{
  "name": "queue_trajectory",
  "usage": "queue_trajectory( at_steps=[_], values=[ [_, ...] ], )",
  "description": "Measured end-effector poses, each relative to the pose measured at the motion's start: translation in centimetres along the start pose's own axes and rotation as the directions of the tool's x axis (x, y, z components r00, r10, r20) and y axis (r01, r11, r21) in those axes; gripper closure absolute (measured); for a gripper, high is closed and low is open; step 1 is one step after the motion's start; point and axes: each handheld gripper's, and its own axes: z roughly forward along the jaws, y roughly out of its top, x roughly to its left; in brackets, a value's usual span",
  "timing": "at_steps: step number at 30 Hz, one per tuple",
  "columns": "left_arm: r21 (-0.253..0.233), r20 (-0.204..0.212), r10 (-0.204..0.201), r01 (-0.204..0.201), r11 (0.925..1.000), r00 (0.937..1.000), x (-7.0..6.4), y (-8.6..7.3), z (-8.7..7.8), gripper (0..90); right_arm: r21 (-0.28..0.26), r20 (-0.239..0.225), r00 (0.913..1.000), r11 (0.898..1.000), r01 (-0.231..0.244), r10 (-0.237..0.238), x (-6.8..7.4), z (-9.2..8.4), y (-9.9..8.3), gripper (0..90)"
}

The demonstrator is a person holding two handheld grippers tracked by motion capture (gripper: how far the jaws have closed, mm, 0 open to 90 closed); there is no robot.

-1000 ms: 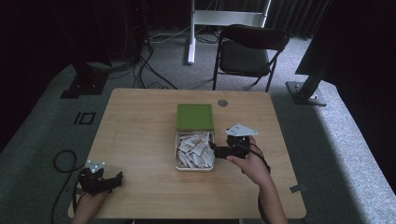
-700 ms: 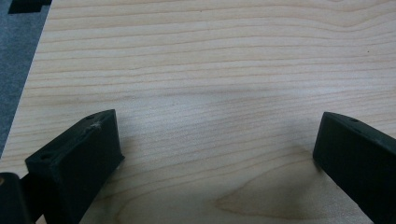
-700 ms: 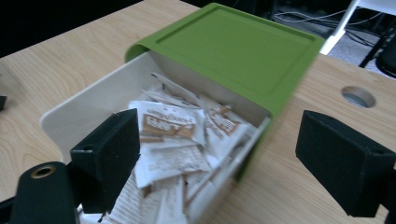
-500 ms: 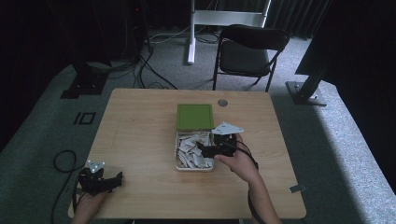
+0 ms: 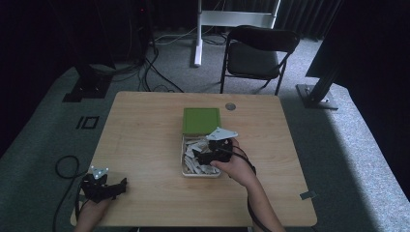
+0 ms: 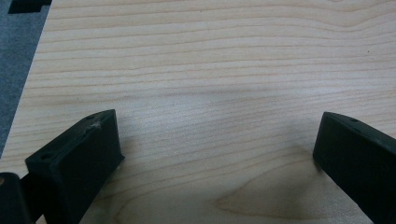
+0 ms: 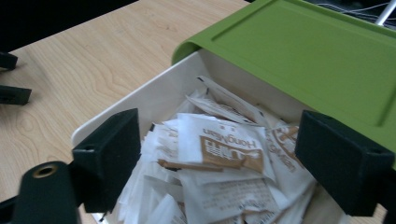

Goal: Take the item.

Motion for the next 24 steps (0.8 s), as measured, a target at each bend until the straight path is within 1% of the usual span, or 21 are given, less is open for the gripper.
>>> queue_trajectory(
  at_steps=[4, 7, 8, 10, 11, 13, 14, 17, 24],
  values=[
    [0.000, 0.000, 0.000, 0.000, 1.0000, 1.0000, 0.0, 0.0, 0.0, 1.3, 0.009, 0.008, 0.9999, 1.000, 0.008, -0.009, 0.2, 0.5, 0.0, 21.3],
    [-0.002, 0.000, -0.002, 0.002, 1.0000, 1.0000, 0.0, 0.0, 0.0, 1.3, 0.026, 0.010, 0.9997, 0.999, 0.022, -0.022, 0.4, 0.9, -0.1, 29.2],
    [-0.002, 0.000, -0.003, 0.003, 1.0000, 1.0000, 0.0, 0.0, 0.0, 1.4, 0.034, 0.014, 0.9995, 0.999, 0.026, -0.027, 0.4, 1.0, -0.2, 34.0],
    [-0.002, 0.000, -0.003, 0.003, 1.0000, 1.0000, 0.0, 0.0, 0.0, 1.4, 0.044, 0.003, 0.9996, 0.999, 0.029, -0.029, 0.4, 1.2, -0.2, 41.6],
    [-0.001, 0.000, -0.001, 0.001, 1.0000, 1.0000, 0.0, 0.0, 0.0, 1.4, 0.057, 0.001, 0.9992, 0.998, 0.040, -0.040, 0.3, 1.3, -0.3, 45.4],
    [0.001, 0.000, 0.000, 0.000, 1.0000, 1.0000, 0.0, 0.0, 0.0, 1.4, 0.082, -0.003, 0.9980, 0.995, 0.062, -0.062, 0.2, 1.4, -0.4, 50.9],
    [0.001, 0.000, 0.000, 0.000, 1.0000, 1.0000, 0.0, 0.0, 0.0, 1.4, 0.084, -0.003, 0.9979, 0.994, 0.065, -0.065, 0.2, 1.4, -0.4, 53.2],
    [0.001, 0.000, 0.001, -0.001, 1.0000, 1.0000, 0.0, 0.0, 0.0, 1.4, 0.079, -0.013, 0.9984, 0.995, 0.056, -0.055, 0.0, 1.3, -0.4, 57.1],
    [-0.001, 0.000, -0.001, 0.001, 1.0000, 1.0000, 0.0, 0.0, 0.0, 1.4, 0.066, -0.021, 0.9991, 0.997, 0.039, -0.038, -0.8, 0.9, -0.2, 66.8]
  ],
)
